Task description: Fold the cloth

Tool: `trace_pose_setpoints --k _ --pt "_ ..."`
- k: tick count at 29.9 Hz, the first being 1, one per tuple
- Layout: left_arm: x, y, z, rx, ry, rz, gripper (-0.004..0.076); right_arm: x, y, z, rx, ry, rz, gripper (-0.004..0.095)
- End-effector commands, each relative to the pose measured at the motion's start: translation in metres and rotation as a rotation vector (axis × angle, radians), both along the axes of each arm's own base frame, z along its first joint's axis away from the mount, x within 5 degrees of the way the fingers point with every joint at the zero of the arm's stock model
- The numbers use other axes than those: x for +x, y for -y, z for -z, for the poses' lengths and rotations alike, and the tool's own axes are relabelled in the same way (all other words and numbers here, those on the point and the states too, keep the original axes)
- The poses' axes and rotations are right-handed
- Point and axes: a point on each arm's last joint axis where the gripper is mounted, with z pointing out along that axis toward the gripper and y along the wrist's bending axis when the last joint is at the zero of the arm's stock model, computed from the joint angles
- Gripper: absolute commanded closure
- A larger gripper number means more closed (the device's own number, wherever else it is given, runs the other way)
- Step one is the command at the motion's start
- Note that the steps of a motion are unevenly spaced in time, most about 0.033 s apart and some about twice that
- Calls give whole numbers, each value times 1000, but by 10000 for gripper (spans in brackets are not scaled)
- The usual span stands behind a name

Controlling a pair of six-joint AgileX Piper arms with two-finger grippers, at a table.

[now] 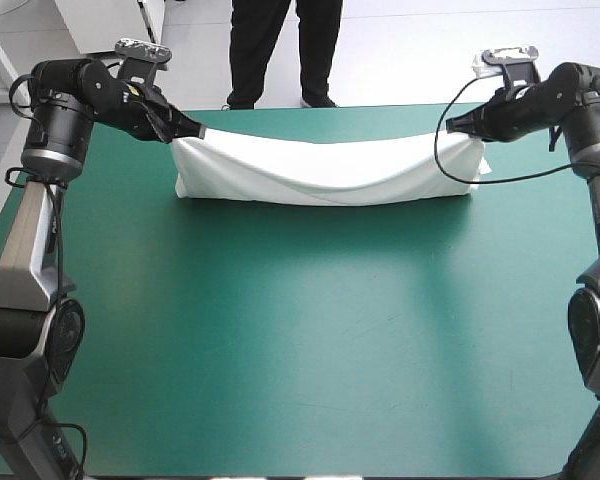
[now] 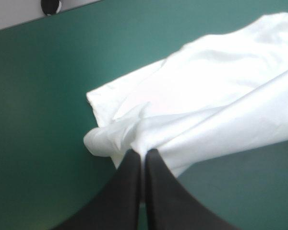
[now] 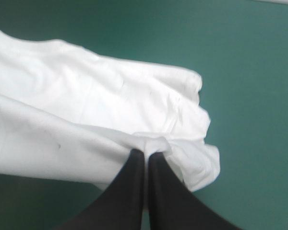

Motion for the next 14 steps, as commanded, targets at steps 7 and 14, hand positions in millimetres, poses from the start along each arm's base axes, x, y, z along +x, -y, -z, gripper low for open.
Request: trace_pose_setpoints --k 7,14 --pt "-59 4 7 -120 -156 29 733 -71 -4 13 1 -156 -52 927" --pt "-106 -2 46 -96 -317 19 733 -113 -5 33 -7 -252 -67 927"
